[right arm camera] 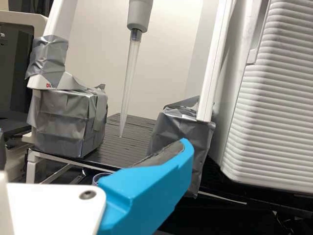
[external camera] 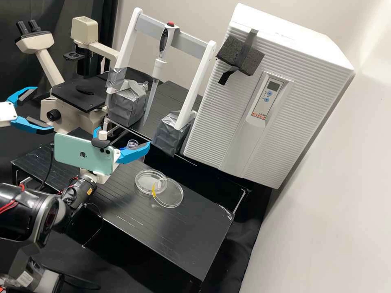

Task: Open the bottle

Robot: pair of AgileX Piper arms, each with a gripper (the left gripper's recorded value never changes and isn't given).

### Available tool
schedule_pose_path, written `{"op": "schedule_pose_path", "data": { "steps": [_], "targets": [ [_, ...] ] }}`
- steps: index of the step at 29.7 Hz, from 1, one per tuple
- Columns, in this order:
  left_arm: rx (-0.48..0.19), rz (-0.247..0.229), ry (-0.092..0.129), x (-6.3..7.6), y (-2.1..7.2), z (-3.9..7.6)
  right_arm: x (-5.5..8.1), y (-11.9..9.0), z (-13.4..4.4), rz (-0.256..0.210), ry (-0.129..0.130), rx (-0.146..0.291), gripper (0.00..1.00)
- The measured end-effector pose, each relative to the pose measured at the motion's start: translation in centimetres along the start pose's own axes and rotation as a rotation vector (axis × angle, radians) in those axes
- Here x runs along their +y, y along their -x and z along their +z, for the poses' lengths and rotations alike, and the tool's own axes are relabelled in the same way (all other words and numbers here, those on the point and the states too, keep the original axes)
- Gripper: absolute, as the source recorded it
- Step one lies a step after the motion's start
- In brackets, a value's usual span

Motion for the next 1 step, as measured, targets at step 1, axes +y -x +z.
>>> {"op": "schedule_pose_path", "data": {
  "steps": [1],
  "targets": [
    [0.007,0.0,0.016,0.0,0.01,-0.1,0.0,0.0,0.0,0.0,0.0,0.0,1.0]
  ]
}}
